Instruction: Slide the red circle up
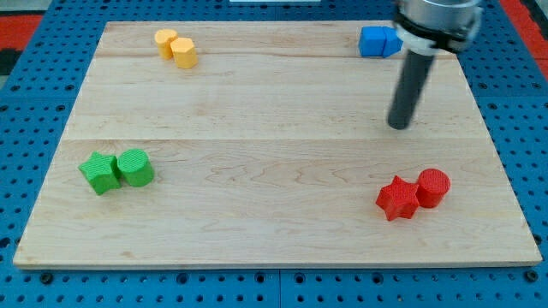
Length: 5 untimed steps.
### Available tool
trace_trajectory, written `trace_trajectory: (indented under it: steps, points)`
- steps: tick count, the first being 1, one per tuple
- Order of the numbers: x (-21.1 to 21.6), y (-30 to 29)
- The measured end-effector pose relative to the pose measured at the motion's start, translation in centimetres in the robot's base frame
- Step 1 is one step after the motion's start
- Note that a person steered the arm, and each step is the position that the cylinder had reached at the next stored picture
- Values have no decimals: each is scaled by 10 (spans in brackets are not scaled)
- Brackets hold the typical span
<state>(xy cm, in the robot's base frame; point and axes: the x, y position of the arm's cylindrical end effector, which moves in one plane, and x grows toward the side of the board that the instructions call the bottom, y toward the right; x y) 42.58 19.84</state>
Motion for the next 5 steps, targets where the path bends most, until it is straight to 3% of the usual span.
trace_trajectory:
  steps: [1, 2, 3, 4, 5]
  points:
    - [2, 92]
    - [63, 103]
    - [128, 66]
    - [151, 2]
    - [126, -17]
